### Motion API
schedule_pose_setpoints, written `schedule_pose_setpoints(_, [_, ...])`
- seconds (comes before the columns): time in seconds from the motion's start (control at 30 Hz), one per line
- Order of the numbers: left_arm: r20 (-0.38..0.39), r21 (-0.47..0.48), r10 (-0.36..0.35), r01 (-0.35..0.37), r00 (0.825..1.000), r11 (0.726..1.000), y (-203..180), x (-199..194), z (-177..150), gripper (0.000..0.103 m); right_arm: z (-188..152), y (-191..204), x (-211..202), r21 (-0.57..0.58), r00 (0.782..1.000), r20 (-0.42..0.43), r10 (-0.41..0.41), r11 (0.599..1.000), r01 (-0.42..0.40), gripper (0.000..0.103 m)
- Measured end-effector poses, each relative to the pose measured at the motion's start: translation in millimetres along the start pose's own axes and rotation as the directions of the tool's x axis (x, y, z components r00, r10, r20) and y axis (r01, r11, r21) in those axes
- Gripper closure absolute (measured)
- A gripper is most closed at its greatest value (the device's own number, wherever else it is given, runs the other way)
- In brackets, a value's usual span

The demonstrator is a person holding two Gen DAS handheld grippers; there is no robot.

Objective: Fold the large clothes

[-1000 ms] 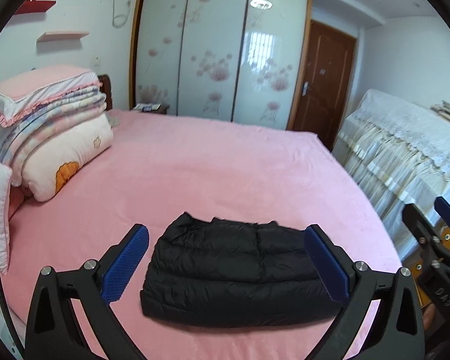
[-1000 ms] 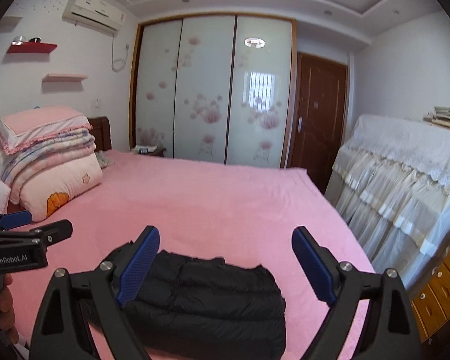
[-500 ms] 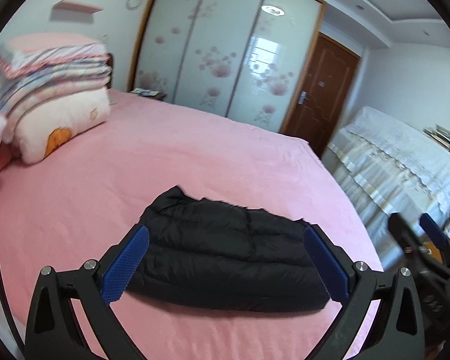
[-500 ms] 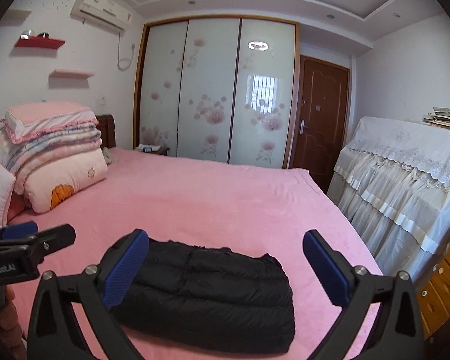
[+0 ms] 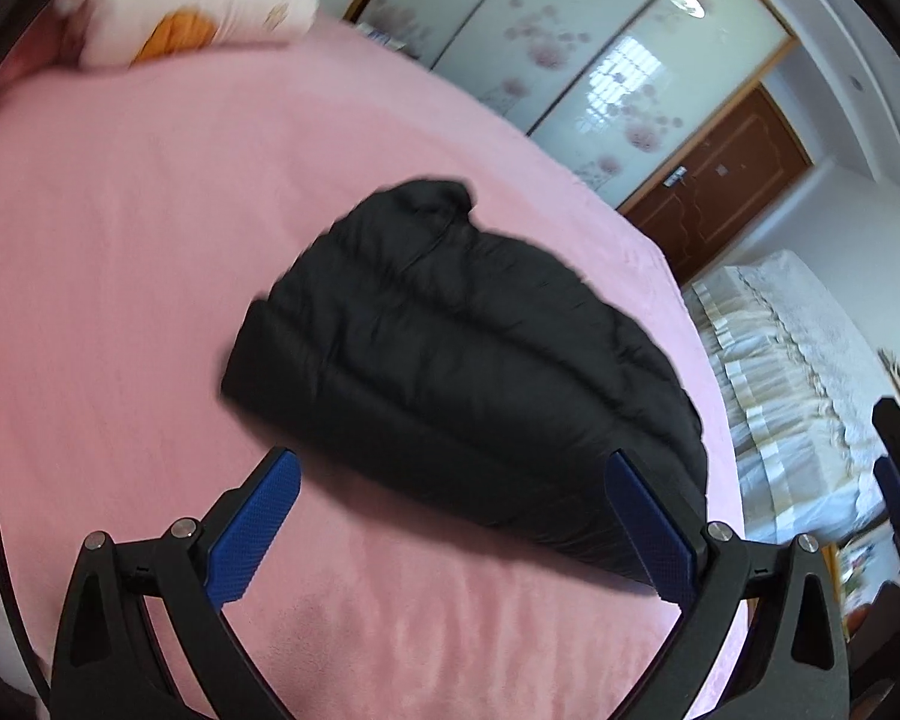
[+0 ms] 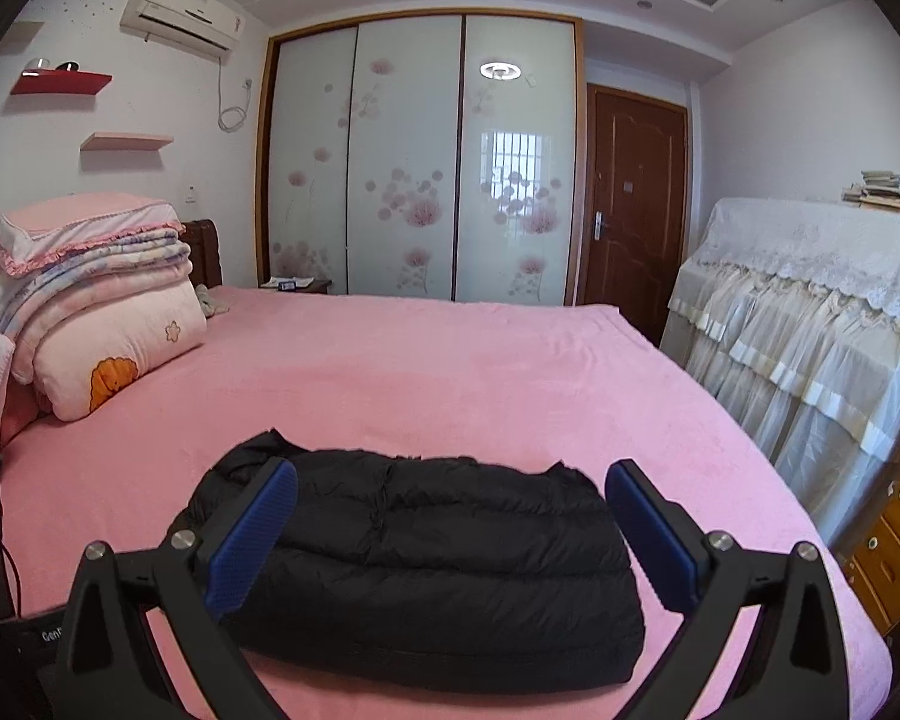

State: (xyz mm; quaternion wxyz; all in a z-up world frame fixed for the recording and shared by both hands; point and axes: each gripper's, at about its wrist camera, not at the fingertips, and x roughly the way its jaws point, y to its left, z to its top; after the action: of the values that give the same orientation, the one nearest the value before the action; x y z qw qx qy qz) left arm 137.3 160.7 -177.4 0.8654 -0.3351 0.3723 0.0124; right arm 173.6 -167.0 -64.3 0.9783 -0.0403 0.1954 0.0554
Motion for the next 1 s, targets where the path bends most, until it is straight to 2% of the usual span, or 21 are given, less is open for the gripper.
schedule_pose_setpoints(0.07, [-0.019,-0.046,-0.016,0.015,1.000,0.999,13.9,13.3,-2.4,0.002,-8.2,3.0,10.8,-0.005,1.000,-0.026,-0.004,1.000,0.004,0.004])
schedule_pose_setpoints(0.13, [-0.025,-0.093,-0.040,0.038,0.999,0.995,26.8,25.3,-3.7,0.002,-17.7,5.7,22.2,-0.007,0.998,-0.059,0.009,1.000,-0.010,0.027])
schedule_pose_setpoints(0.17, [-0.025,-0.120,-0.060,0.056,0.998,0.991,34.0,32.4,-5.3,0.003,-21.8,6.4,26.8,-0.006,0.997,-0.077,0.023,1.000,-0.024,0.035])
schedule_pose_setpoints(0.23, [-0.028,-0.147,-0.083,0.078,0.996,0.986,42.0,42.6,-7.0,0.003,-30.0,8.0,39.3,0.004,0.991,-0.120,0.056,0.998,-0.055,0.063])
schedule_pose_setpoints(0.33, [-0.054,-0.196,-0.126,0.113,0.991,0.974,55.8,65.8,-11.6,0.003,-41.9,9.0,60.0,0.008,0.981,-0.182,0.073,0.997,-0.073,0.080])
schedule_pose_setpoints(0.47, [-0.080,-0.275,-0.204,0.175,0.976,0.945,70.7,97.8,-20.2,0.003,-53.6,16.4,86.2,-0.015,0.970,-0.227,0.084,0.996,-0.090,0.083])
schedule_pose_setpoints(0.57, [-0.070,-0.314,-0.252,0.218,0.965,0.924,77.2,120.4,-22.0,0.003,-58.0,23.9,104.1,-0.037,0.967,-0.238,0.091,0.994,-0.103,0.086])
schedule_pose_setpoints(0.77, [0.000,-0.276,-0.307,0.295,0.952,0.915,74.1,145.2,-10.0,0.003,-66.0,37.1,145.7,-0.067,0.960,-0.265,0.094,0.991,-0.116,0.089])
schedule_pose_setpoints(1.0, [0.062,-0.310,-0.390,0.389,0.919,0.867,77.9,159.2,2.4,0.003,-75.5,38.2,184.2,-0.065,0.954,-0.286,0.087,0.992,-0.110,0.092])
